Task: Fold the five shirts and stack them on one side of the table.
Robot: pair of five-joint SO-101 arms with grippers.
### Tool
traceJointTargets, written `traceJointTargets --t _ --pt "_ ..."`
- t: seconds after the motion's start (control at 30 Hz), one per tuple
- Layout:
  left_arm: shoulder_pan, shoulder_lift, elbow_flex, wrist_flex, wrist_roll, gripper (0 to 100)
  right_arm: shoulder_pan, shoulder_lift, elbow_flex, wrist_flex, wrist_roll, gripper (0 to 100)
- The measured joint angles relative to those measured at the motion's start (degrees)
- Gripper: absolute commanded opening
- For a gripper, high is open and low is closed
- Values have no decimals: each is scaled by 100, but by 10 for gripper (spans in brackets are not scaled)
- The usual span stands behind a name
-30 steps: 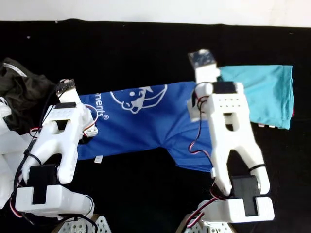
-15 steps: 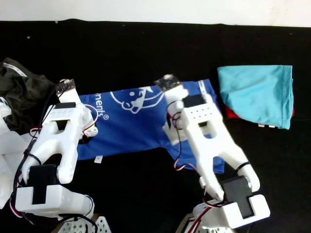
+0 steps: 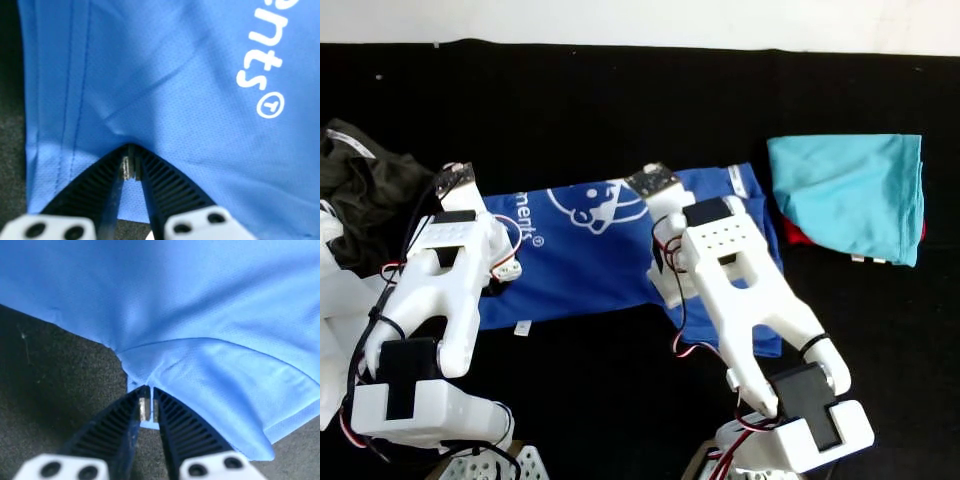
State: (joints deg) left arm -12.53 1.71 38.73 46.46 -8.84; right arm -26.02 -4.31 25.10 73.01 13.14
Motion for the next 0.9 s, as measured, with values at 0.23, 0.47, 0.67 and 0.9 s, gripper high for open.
traceJointTargets --t 0.23,0.47,0.67,0.9 --pt "0 0 0 0 0 9 44 0 580 -290 308 22" --pt "0 0 0 0 0 9 352 -9 958 -712 448 22" --pt "0 0 0 0 0 9 369 -18 967 -668 633 22" --pt "0 0 0 0 0 9 369 -18 721 -132 721 22"
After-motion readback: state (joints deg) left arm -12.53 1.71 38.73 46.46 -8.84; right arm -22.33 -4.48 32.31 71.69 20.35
